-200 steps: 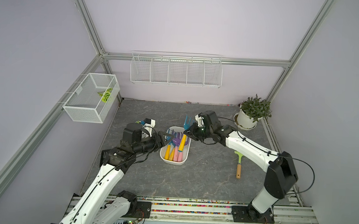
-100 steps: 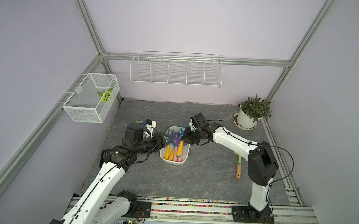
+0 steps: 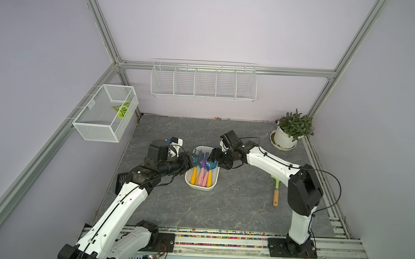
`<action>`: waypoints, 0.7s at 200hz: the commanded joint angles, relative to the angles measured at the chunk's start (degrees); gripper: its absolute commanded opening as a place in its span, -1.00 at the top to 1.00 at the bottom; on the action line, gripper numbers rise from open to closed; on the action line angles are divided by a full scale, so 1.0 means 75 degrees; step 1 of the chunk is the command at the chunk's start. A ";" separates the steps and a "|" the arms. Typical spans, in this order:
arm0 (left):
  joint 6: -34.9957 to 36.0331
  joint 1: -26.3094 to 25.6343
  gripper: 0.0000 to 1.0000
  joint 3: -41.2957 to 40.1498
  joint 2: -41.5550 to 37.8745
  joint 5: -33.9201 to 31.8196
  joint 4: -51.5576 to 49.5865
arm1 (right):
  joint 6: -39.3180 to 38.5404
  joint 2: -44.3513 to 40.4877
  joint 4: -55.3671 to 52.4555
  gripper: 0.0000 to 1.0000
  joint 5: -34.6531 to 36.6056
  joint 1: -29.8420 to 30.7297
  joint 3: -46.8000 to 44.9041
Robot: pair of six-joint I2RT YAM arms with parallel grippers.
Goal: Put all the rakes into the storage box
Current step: Place the rake in the storage box.
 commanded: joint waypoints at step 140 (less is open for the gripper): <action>-0.0123 -0.1106 -0.24 0.0045 0.1350 -0.0082 0.0592 | -0.1064 -0.3203 -0.1664 -0.37 0.1633 -0.1054 -0.2472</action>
